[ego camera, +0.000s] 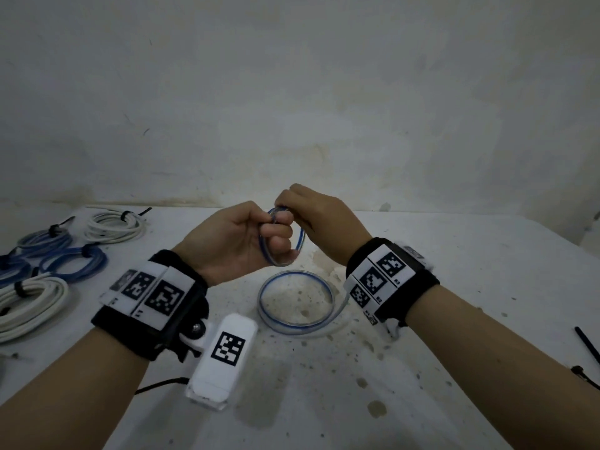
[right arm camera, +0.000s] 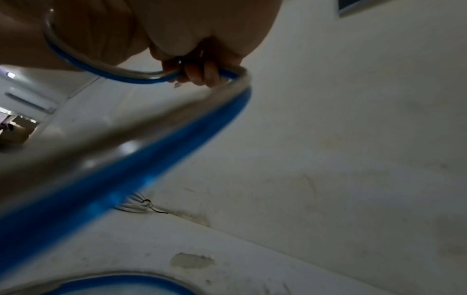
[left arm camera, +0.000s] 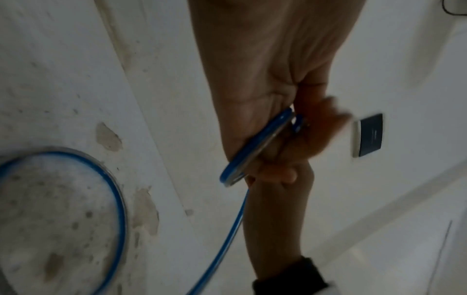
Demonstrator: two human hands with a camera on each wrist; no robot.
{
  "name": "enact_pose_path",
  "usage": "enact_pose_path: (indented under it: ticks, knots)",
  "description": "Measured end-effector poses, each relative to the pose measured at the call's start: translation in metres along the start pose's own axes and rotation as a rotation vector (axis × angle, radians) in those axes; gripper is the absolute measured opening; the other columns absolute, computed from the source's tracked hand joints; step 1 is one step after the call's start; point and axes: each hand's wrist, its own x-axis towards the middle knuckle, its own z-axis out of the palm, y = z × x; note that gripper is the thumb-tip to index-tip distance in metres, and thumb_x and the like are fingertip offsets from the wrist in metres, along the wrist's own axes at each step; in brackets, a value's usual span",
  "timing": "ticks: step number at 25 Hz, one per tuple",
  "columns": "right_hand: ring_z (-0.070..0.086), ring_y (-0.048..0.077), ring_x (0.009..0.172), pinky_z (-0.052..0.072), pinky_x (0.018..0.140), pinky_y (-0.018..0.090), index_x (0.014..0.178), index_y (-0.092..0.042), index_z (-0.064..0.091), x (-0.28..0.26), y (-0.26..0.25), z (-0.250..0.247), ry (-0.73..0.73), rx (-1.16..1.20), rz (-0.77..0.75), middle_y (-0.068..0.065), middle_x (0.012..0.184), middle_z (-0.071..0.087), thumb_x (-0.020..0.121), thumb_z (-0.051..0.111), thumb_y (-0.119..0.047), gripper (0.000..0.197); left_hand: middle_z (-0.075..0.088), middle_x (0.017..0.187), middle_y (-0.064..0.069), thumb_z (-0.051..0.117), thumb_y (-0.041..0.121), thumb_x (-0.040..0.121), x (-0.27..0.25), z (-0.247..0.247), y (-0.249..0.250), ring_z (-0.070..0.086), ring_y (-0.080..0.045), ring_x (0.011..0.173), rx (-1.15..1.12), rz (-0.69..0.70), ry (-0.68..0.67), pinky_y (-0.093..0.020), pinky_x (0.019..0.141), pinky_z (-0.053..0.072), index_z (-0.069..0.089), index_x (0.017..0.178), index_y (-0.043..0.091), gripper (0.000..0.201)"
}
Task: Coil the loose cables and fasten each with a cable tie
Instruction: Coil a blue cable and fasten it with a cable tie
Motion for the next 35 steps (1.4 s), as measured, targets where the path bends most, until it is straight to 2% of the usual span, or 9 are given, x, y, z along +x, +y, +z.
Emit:
enact_pose_path:
  ticks: [5, 8, 11, 14, 17, 21, 27, 33, 35]
  knots:
    - [0.047, 0.016, 0.067, 0.039, 0.064, 0.032, 0.093, -0.013, 0.053, -0.007, 0.0, 0.005, -0.197, 0.183, 0.247, -0.004, 0.074, 0.049, 0.096, 0.033, -0.032, 0.027, 0.027, 0.041, 0.011, 0.034, 0.029, 0.085, 0.007, -0.002, -0.006, 0.015, -0.006, 0.037, 0.102, -0.003, 0.141, -0.018, 0.045, 0.036, 0.04, 0.055, 0.02, 0.032]
    - [0.036, 0.008, 0.047, 0.031, 0.049, 0.02, 0.077, -0.02, 0.048, -0.014, 0.021, 0.005, -0.141, 0.567, 0.444, 0.0, 0.058, 0.039, 0.098, 0.042, -0.022, 0.022, 0.036, 0.041, 0.009, 0.034, 0.035, 0.093, 0.01, -0.007, -0.001, 0.034, -0.004, 0.036, -0.071, 0.189, 0.064, -0.016, 0.052, 0.043, 0.049, 0.053, 0.02, 0.045]
    - [0.024, 0.006, 0.039, 0.023, 0.043, 0.02, 0.077, -0.014, 0.046, -0.031, 0.037, 0.003, -0.219, 0.869, 0.708, -0.003, 0.053, 0.029, 0.099, 0.039, -0.016, 0.023, 0.06, 0.059, -0.001, 0.054, 0.011, 0.086, 0.009, -0.007, 0.025, 0.06, -0.013, 0.057, -0.408, 0.465, -0.128, -0.024, 0.069, 0.052, 0.06, 0.071, 0.007, 0.017]
    - [0.024, 0.006, 0.038, 0.026, 0.041, 0.017, 0.085, -0.016, 0.042, -0.049, 0.049, -0.001, -0.193, 0.958, 0.861, -0.006, 0.053, 0.029, 0.098, 0.042, -0.019, 0.013, 0.06, 0.055, 0.005, 0.064, 0.001, 0.066, 0.003, -0.005, 0.058, 0.059, -0.007, 0.049, -0.424, 0.747, 0.104, -0.019, 0.057, 0.053, 0.06, 0.072, 0.008, 0.011]
    - [0.025, 0.005, 0.039, 0.025, 0.042, 0.017, 0.091, -0.017, 0.05, -0.061, 0.058, -0.008, -0.1, 0.726, 0.809, -0.007, 0.053, 0.03, 0.099, 0.04, -0.018, 0.012, 0.049, 0.046, 0.011, 0.046, 0.011, 0.084, -0.003, -0.021, 0.078, 0.047, 0.0, 0.044, -0.194, 0.854, 0.355, -0.014, 0.056, 0.047, 0.051, 0.082, 0.017, 0.008]
    - [0.041, 0.004, 0.058, 0.033, 0.062, 0.023, 0.097, -0.016, 0.063, -0.061, 0.042, -0.014, -0.489, 0.161, 0.574, -0.009, 0.07, 0.045, 0.099, 0.038, -0.02, 0.026, 0.043, 0.04, 0.013, 0.024, 0.021, 0.102, 0.006, -0.053, 0.065, 0.036, -0.001, 0.038, 0.245, 0.726, 0.601, -0.012, 0.044, 0.034, 0.056, 0.065, 0.026, 0.049]
    - [0.036, 0.007, 0.041, 0.031, 0.043, 0.019, 0.128, -0.023, 0.05, -0.044, 0.0, -0.047, -0.812, 0.837, 0.538, -0.001, 0.061, 0.047, 0.098, 0.04, -0.01, 0.034, 0.045, 0.056, -0.006, 0.031, 0.004, 0.098, 0.022, -0.079, 0.008, 0.048, 0.002, 0.044, 0.931, 0.46, 0.714, -0.009, 0.054, 0.039, 0.045, 0.069, 0.013, 0.034]
    - [0.068, 0.015, 0.057, 0.051, 0.047, 0.019, 0.084, -0.01, 0.064, -0.021, -0.005, -0.071, -0.352, 1.541, 0.672, 0.007, 0.073, 0.071, 0.091, 0.036, -0.006, 0.029, 0.04, 0.047, -0.003, 0.031, 0.015, 0.099, 0.011, -0.063, -0.04, 0.036, -0.01, 0.036, 0.827, -0.013, 0.431, -0.019, 0.039, 0.037, 0.045, 0.062, 0.008, 0.041]
    - [0.072, 0.019, 0.079, 0.057, 0.061, 0.025, 0.097, -0.006, 0.062, -0.013, -0.002, -0.073, -0.112, 1.718, 0.703, 0.011, 0.092, 0.073, 0.091, 0.031, -0.009, 0.031, 0.036, 0.04, 0.005, 0.028, 0.019, 0.101, 0.011, -0.046, -0.039, 0.026, -0.005, 0.029, 0.724, -0.081, 0.356, -0.015, 0.031, 0.026, 0.044, 0.061, 0.009, 0.044]
